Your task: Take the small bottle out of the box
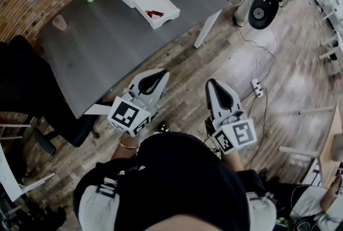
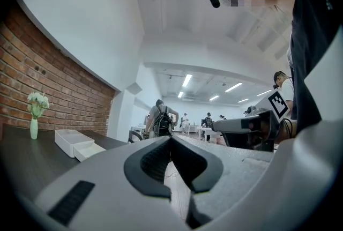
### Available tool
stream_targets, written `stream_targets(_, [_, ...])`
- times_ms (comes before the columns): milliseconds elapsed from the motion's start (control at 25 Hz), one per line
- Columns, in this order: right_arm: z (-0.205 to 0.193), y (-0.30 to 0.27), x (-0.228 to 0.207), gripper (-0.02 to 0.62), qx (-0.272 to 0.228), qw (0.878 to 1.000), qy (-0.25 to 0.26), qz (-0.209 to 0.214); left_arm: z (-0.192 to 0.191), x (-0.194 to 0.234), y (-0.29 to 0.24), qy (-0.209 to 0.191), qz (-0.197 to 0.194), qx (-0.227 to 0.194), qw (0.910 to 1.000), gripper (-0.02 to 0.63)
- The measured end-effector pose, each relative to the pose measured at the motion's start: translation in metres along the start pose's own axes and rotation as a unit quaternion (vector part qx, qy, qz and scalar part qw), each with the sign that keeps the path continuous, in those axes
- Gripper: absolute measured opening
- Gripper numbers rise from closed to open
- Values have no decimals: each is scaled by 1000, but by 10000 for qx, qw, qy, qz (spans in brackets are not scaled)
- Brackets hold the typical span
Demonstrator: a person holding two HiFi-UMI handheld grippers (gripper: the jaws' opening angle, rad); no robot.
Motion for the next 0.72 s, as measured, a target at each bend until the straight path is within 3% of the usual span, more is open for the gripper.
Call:
stream_targets(440, [-1,-35,3,20,184,9993,14,312,-5,26,16,160,445,-44,9989,2])
stream_targets(720, [2,-93,-16,22,176,9962,-26,856,-2,51,26,87,1205,-32,9927,2])
Point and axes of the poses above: the fingertips, and each gripper's own axes: y backward along the fingers, x to its left, z out of its top, the point moved 7 cm from there along y, backward along the fingers, and after that the axes turned 6 degrees about -z, right-handed, at the moved point
